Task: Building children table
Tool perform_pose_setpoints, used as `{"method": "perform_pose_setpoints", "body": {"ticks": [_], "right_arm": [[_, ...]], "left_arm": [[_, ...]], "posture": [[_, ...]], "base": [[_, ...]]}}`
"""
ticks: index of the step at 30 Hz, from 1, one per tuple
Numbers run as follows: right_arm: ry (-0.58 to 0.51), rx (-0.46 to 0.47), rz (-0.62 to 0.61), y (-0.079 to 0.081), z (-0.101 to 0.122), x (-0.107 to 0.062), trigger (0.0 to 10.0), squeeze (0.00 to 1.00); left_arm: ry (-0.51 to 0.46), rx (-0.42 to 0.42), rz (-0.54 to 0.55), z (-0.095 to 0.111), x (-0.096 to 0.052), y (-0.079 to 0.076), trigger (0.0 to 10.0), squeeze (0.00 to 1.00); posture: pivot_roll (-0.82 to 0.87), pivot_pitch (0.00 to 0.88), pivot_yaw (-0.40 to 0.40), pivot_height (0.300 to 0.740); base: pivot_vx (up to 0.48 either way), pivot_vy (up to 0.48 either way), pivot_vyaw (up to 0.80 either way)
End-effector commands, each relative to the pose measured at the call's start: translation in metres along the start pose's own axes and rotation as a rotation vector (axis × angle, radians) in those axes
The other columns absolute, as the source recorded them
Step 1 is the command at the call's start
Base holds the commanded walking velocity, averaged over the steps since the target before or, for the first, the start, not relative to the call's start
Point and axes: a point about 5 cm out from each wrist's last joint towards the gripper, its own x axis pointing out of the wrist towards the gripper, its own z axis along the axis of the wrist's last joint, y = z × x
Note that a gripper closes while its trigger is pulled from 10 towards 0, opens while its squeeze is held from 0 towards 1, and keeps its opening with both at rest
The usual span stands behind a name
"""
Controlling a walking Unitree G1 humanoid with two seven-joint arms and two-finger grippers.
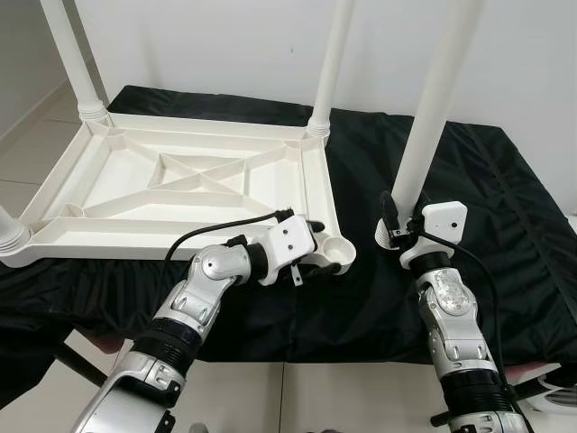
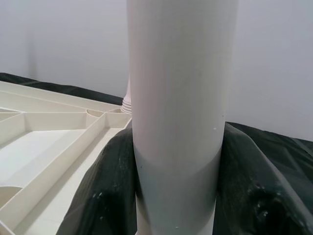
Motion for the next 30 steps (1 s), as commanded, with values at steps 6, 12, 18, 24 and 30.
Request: {"method": "perform_pose_setpoints", "body": {"ticks": [6, 12, 18, 24, 30], "right_arm": [[-0.026, -0.006, -0.012, -0.003, 0.005, 0.000, 10.0, 0.00], [-0.031, -0.002, -0.014, -0.001, 0.006, -0.001, 10.0, 0.00], [-0.032, 0.000, -0.012, 0.000, 0.006, -0.001, 10.0, 0.00], [-0.039, 0.002, -0.006, 0.001, 0.007, 0.000, 10.0, 0.00], [-0.059, 0.009, 0.008, 0.003, 0.013, 0.002, 10.0, 0.00]], "left_arm": [[0.091, 0.004, -0.044, -0.013, 0.000, 0.001, 10.0, 0.00], [0.164, -0.025, -0.068, -0.023, 0.000, 0.001, 10.0, 0.00], [0.182, -0.090, -0.047, -0.024, 0.002, 0.007, 10.0, 0.00], [0.203, -0.137, -0.055, -0.026, 0.003, 0.009, 10.0, 0.00], [0.225, -0.151, -0.087, -0.028, 0.003, 0.007, 10.0, 0.00]], "posture": [[-0.05, 0.062, -0.037, 0.740], [-0.05, 0.058, -0.031, 0.740], [-0.05, 0.055, -0.028, 0.740], [-0.05, 0.053, -0.026, 0.740], [-0.05, 0.049, -0.022, 0.740]], "base": [[0.000, 0.000, 0.00], [0.000, 0.000, 0.00], [0.000, 0.000, 0.00], [0.000, 0.000, 0.00], [0.000, 0.000, 0.00]]}}
